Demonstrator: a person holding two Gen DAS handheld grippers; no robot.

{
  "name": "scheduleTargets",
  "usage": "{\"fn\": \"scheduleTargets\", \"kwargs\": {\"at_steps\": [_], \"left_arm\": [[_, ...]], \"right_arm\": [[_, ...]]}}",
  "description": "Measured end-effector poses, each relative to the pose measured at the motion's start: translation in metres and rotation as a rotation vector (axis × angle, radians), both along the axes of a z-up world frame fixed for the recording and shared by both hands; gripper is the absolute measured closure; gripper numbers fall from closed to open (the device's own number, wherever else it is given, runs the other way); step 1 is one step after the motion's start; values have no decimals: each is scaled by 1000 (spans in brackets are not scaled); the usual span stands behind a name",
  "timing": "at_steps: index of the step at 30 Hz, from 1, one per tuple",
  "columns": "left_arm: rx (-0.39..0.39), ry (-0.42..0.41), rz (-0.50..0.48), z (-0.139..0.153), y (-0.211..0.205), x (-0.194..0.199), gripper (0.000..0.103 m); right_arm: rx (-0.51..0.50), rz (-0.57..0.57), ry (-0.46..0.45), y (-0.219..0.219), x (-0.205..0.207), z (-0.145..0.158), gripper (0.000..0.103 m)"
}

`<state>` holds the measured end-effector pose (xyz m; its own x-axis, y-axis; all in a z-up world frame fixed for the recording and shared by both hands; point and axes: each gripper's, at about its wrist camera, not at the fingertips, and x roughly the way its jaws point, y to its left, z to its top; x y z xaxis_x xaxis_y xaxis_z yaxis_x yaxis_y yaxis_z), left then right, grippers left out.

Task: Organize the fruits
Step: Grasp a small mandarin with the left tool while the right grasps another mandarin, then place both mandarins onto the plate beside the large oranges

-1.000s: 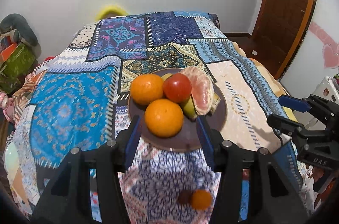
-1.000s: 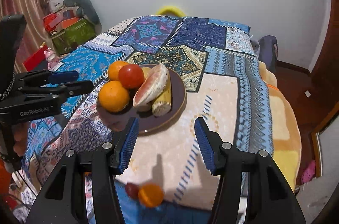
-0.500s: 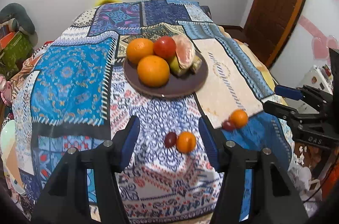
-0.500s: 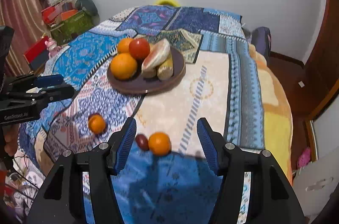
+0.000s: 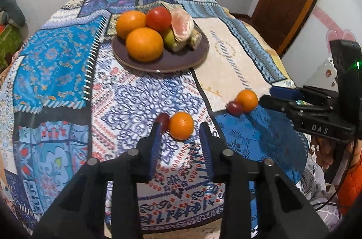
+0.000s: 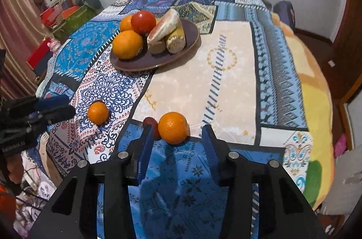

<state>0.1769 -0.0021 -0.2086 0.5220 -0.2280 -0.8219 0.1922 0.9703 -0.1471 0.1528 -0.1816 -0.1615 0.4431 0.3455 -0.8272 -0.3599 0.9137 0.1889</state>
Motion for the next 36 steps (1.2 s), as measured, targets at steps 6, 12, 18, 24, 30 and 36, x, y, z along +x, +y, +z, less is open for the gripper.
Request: {"fn": "scheduleTargets", "kwargs": {"at_steps": [6,12,18,24,30,36], "left_arm": [[-1,24,-16,-10,-8,7,72],[22,26,-11,-15,-14,14,76],[34,20,3,-17,-14,19,77],[46,29,12,-23,-14,22,77],[39,21,13,-20,-13,21,79],[14,-35,32,2,-6,19,79]], "right_arm": [[11,12,28,5,4,-7,64],[-1,22,44,10,9,-16,70],[-5,30,38,14,13,-18,73],[-6,35,30,14,14,-17,74],[5,21,15,11,15,-12,74],[22,13,-8,11,18,-1,75]]}}
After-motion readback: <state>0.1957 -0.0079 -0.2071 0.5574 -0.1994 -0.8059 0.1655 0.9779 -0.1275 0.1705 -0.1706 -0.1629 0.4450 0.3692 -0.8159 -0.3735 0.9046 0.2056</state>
